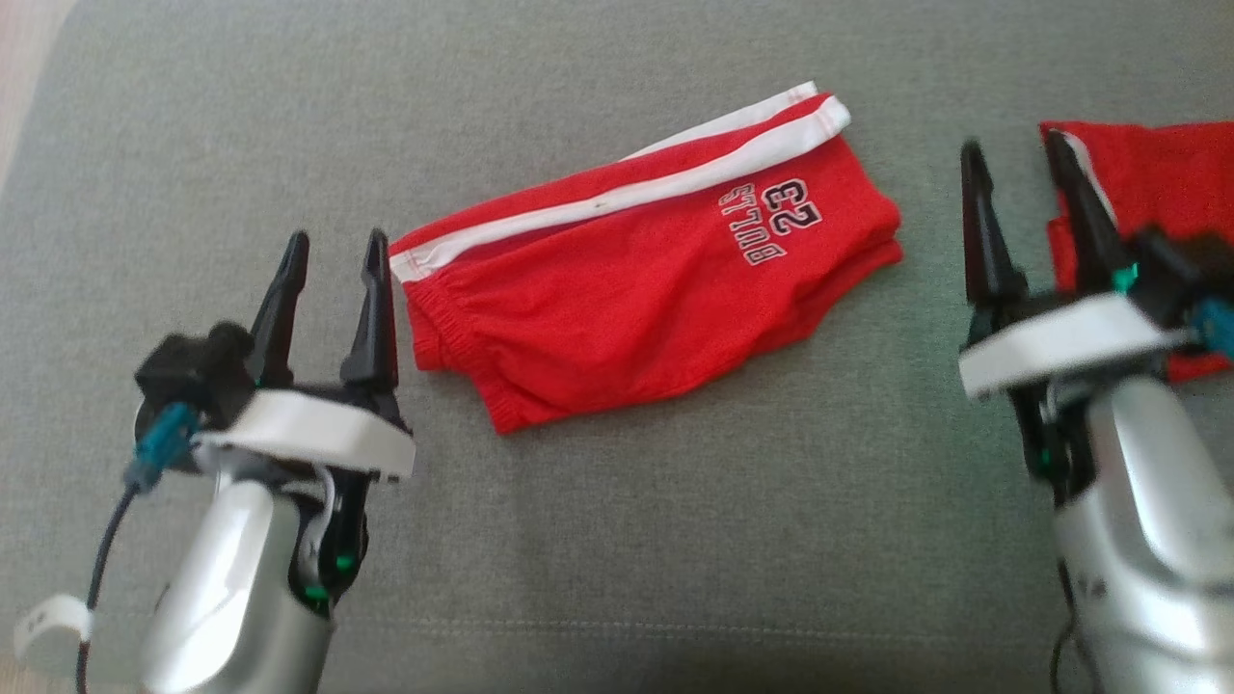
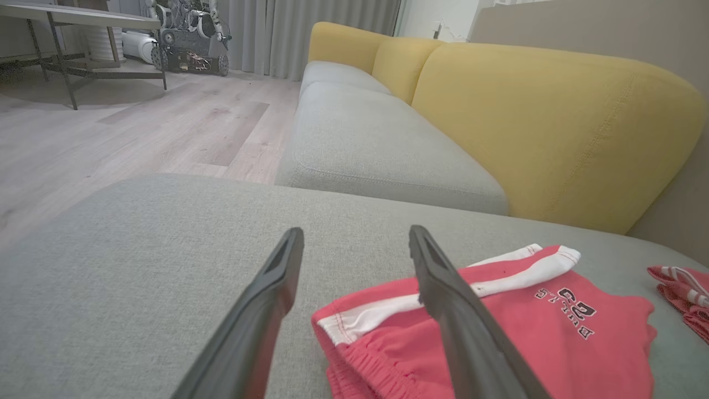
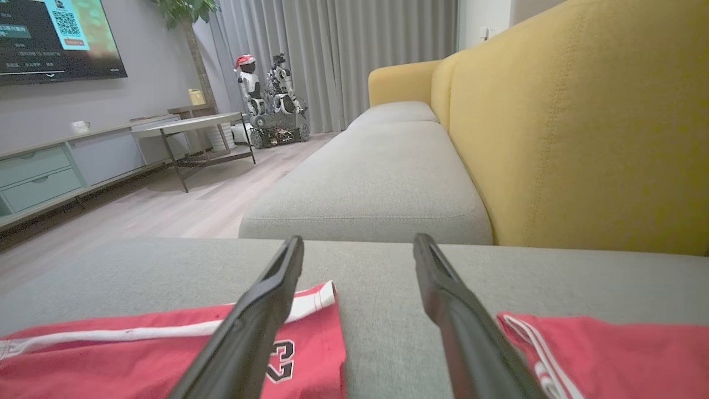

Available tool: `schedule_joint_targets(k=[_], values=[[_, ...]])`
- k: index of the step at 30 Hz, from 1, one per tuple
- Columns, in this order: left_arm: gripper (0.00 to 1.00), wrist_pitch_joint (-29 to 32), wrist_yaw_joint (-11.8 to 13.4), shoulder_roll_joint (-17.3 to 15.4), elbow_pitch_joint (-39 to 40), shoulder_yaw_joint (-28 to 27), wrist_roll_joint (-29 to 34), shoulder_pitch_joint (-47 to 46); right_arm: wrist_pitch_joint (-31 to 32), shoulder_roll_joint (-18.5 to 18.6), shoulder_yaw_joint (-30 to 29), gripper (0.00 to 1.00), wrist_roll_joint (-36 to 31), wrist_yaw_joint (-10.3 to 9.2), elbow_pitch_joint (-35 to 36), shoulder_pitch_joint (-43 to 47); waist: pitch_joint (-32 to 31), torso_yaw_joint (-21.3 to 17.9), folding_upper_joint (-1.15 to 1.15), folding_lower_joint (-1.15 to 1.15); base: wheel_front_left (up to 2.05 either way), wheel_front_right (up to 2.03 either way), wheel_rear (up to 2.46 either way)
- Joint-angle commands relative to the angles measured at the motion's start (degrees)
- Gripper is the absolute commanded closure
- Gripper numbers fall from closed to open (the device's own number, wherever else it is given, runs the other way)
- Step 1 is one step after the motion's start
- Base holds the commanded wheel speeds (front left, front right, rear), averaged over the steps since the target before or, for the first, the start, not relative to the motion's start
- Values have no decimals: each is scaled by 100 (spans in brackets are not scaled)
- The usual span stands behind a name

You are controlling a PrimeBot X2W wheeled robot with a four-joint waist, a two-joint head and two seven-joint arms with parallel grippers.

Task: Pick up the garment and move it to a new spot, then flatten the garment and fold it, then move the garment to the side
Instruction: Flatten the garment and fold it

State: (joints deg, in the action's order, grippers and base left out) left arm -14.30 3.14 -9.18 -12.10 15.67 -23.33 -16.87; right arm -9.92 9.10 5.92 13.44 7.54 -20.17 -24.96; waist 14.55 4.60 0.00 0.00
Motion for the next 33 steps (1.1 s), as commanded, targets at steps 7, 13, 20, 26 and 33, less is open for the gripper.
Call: schedule_joint_targets(k=[7, 13, 20, 26, 33], values=[[0, -63, 161, -360, 317, -130, 325, 254, 588, -322, -272, 0, -340, -5, 1353, 1154, -188, -114, 0, 0, 0, 0, 0], [0, -9, 207, -447, 240, -92, 350, 442, 884, -447, -345, 0, -406, -5, 1936, 1647, -279, -175, 0, 0, 0, 0, 0], [0, 21, 229, -488, 201, -67, 333, 483, 1040, -510, -398, 0, -427, -5, 2207, 1795, -322, -184, 0, 0, 0, 0, 0], [0, 35, 245, -493, 220, -45, 302, 491, 1085, -530, -407, 0, -431, -5, 2294, 1820, -327, -176, 0, 0, 0, 0, 0], [0, 37, 253, -508, 237, -15, 283, 458, 1122, -541, -448, 0, -440, -5, 2309, 1797, -287, -159, 0, 0, 0, 0, 0]])
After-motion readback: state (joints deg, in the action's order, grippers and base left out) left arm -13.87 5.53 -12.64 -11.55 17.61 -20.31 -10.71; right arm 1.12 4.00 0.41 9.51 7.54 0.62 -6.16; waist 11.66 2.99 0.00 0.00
